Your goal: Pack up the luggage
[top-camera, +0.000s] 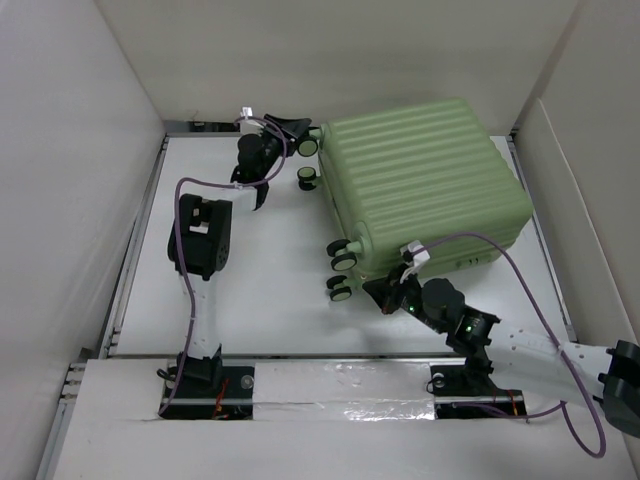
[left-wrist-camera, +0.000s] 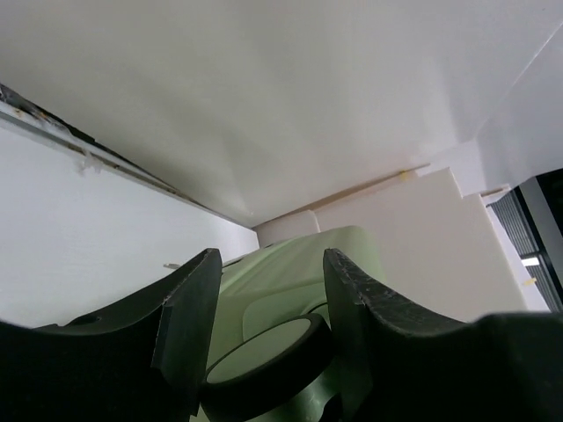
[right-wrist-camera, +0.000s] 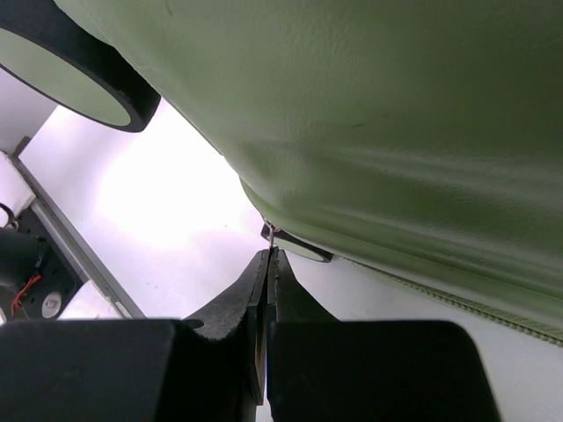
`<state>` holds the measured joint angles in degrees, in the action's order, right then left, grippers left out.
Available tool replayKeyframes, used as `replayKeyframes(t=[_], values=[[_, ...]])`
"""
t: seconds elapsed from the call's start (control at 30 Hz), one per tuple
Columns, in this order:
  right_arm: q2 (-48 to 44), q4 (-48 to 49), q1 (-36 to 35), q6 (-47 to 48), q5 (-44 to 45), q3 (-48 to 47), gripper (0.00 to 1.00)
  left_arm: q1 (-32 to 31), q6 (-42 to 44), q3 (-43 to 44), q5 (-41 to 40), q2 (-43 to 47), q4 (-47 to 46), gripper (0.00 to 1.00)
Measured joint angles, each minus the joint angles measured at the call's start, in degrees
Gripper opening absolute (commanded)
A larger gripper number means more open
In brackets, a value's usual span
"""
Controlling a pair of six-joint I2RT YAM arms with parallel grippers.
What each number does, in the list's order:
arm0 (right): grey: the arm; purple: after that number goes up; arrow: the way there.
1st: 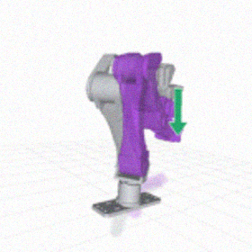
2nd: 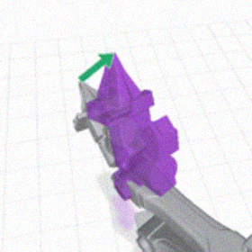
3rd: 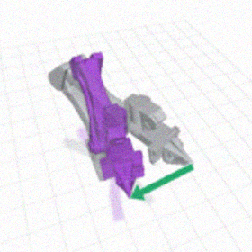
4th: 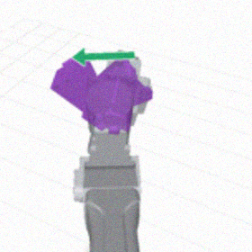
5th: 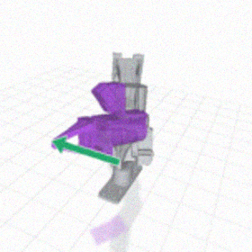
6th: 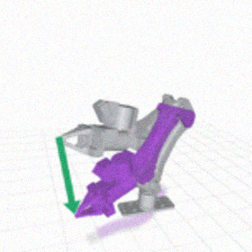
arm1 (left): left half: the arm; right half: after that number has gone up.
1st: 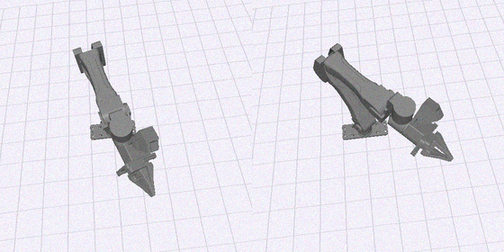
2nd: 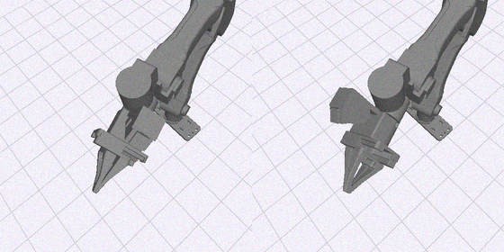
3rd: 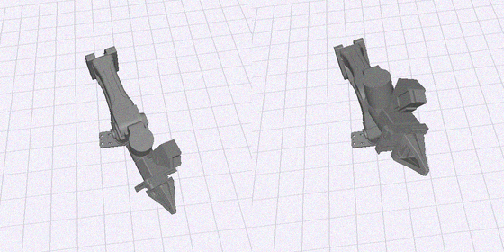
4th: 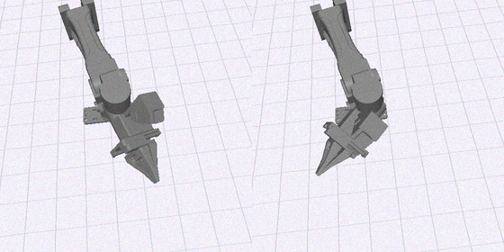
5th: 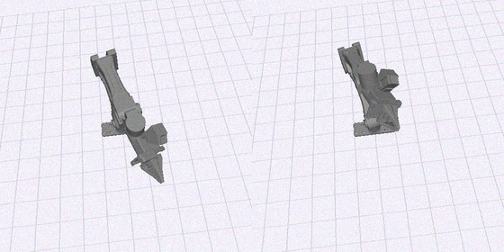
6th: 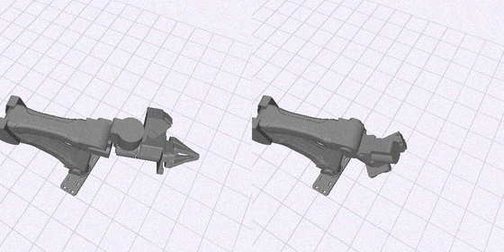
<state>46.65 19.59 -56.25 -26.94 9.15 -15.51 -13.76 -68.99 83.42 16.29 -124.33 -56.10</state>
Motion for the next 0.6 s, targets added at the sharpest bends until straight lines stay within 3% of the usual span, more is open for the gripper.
replayKeyframes(t=[0.2, 0.33, 0.5, 0.6], values=[[-0.7, -0.6, -0.2, -0.1, 1.0, 0.3, 0.0, 0.0, 0.7, -4.2, -2.4, 1.5, -2.5, 0.0], [-2.0, -2.5, 0.6, 2.7, -0.3, 0.0, 0.0, 1.4, 2.3, -20.9, -6.5, 11.8, -9.1, 0.0], [-1.6, -6.0, 9.5, 5.8, -11.5, -2.9, 0.0, 4.9, 4.9, -44.8, -9.4, 28.9, -14.5, 0.0], [-1.0, -8.8, 16.3, 6.6, -17.4, -4.7, 0.0, 2.7, 5.8, -56.3, -11.0, 37.4, -16.5, 0.0]])
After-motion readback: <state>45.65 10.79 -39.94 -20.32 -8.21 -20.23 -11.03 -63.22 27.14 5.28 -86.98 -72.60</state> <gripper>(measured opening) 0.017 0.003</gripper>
